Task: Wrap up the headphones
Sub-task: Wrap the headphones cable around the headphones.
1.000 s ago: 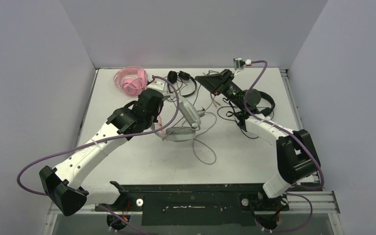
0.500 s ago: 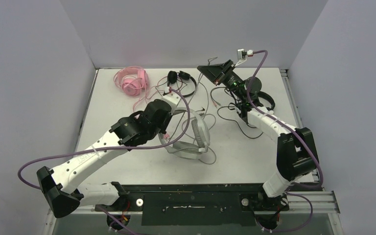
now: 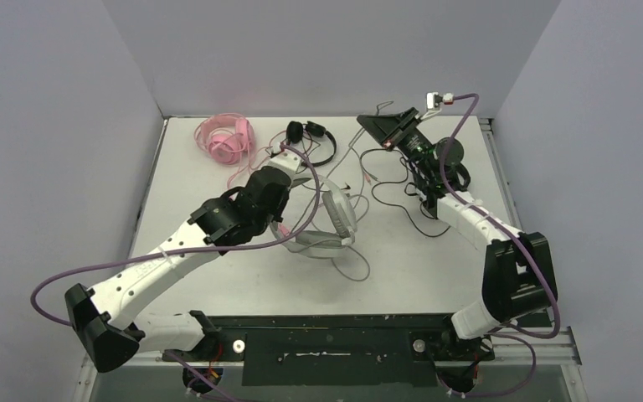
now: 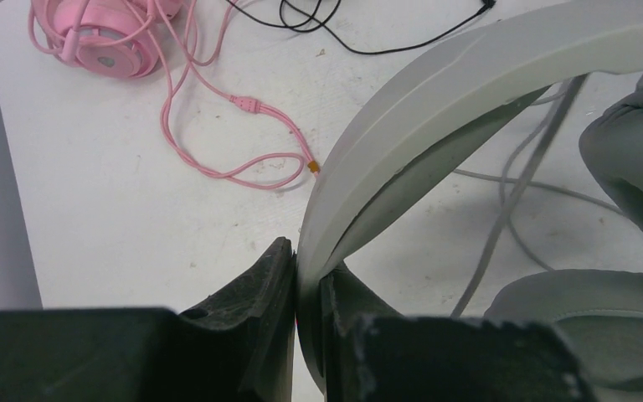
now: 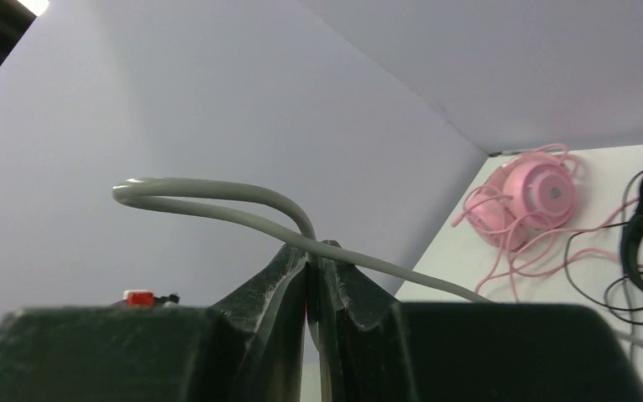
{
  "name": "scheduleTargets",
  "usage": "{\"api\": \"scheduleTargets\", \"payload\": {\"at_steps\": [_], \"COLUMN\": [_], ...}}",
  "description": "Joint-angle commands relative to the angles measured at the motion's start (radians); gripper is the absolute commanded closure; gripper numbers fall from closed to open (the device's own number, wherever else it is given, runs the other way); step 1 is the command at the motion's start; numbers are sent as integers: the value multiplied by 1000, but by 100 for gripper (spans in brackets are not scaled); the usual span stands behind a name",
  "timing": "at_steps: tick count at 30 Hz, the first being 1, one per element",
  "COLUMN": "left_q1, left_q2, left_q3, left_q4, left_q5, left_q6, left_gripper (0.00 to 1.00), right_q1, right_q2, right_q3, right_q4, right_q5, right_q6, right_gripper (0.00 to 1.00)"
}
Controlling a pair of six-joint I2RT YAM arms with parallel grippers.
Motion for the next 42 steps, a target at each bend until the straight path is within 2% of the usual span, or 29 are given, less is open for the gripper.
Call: {"api": "scheduleTargets", "payload": {"at_steps": [1,5,14,17,22,25,30,32,36,39,42], "left_q1": [1,0,4,13,27,27,29,29,27,29,46], "left_q2": [-103,-87,-2,53,104,137,171,171,165,132,99], "left_q3": [11,12,-1,43,102,141,174,192,228,239,276], "left_q4": [122,90,3,-30,-7,8,47,35,-27,-60,-102], "left_q5": [68,90,-11,-94,-184,-218,-263,-229,-181,-125,-32], "left_q6": [-16,-6,-10,-48,-66,-58,-30,-21,-37,-58,-120], "left_gripper": [100,100,100,100,100,100,100,100,100,100,100], "right_q1": [-57,-77,-101,-100,-57,7,65,40,-3,-39,-47], "right_q2": [-102,-109,-136,-147,-182,-234,-349,-395,-460,-480,-497], "right_q3": [-33,-54,58,49,-27,-49,-119,-123,-99,-134,-202], "right_q4": [-70,-35,-42,38,271,193,65,-132,-636,-804,-867], "right_q5": [85,66,-43,-92,-154,-182,-155,-141,-10,62,84], "right_q6": [-74,-62,-45,30,149,71,-41,-149,-500,-646,-736], "right_gripper": [90,91,89,86,80,84,84,81,78,75,66]}}
